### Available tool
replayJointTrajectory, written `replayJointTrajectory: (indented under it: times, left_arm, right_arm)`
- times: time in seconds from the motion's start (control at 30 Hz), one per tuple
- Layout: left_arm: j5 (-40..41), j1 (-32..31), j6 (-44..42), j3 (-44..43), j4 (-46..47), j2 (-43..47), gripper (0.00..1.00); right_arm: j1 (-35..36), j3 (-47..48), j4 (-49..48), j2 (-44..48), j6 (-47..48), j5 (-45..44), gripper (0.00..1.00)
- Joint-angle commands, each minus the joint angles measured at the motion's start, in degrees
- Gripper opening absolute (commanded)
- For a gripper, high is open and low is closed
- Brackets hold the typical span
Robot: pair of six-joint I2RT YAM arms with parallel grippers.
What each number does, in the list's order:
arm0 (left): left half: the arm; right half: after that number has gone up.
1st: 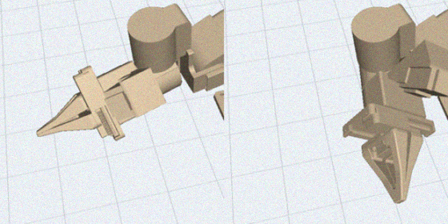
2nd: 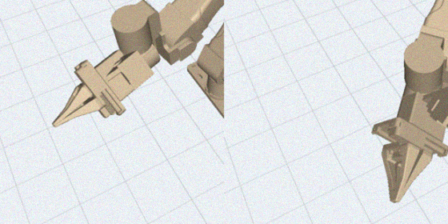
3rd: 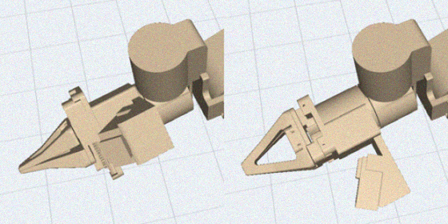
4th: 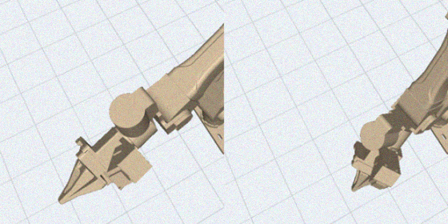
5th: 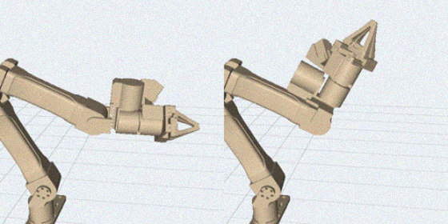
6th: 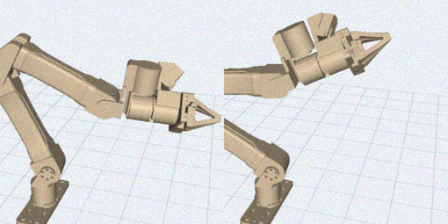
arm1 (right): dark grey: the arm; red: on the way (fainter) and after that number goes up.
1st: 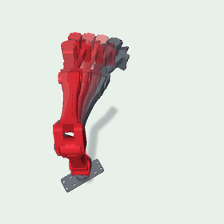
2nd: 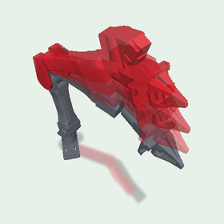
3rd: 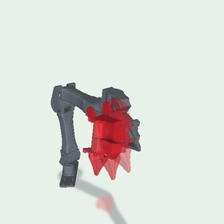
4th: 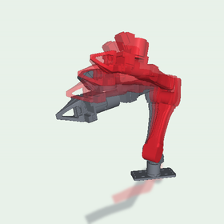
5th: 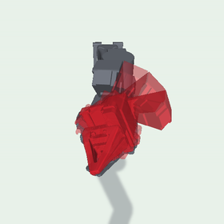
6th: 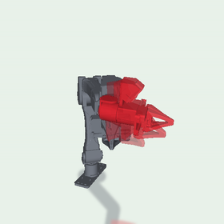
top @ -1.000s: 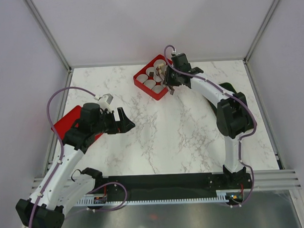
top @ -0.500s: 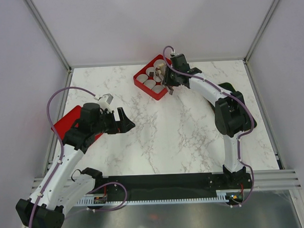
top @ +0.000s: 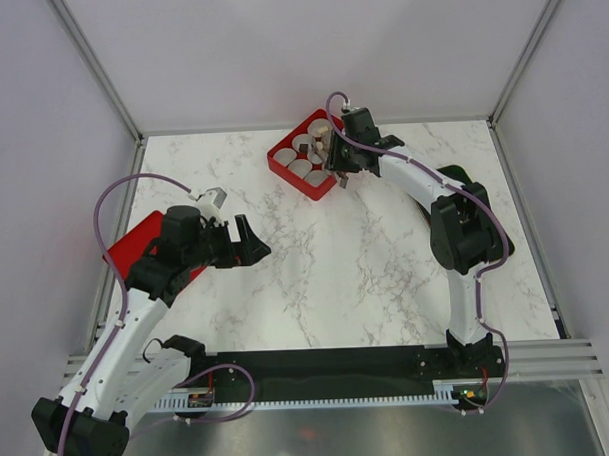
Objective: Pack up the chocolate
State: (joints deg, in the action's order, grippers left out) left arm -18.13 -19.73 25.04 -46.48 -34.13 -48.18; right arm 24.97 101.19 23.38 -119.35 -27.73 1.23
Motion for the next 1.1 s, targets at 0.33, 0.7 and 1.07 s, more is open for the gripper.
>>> replayJointTrajectory:
  times: [0.33,0.7,1.07]
  left_arm:
    - [-0.1,0.0,-2.4,0.2,1.5,0.7,1.0]
    - [0.1,0.1,-2.4,0.3,1.5,1.3,1.0]
    - [-0.7,0.1,-2.4,0.2,1.5,1.9,1.0]
  right_arm:
    - [0.2,4.1,-0.6,2.5,2.1,-3.0,0.48]
    - [-2.6,-4.0,8.3,19.8,4.5,-8.8,0.46]
    - [-19.2,-30.4,18.5,46.8,3.8,-11.3,0.46]
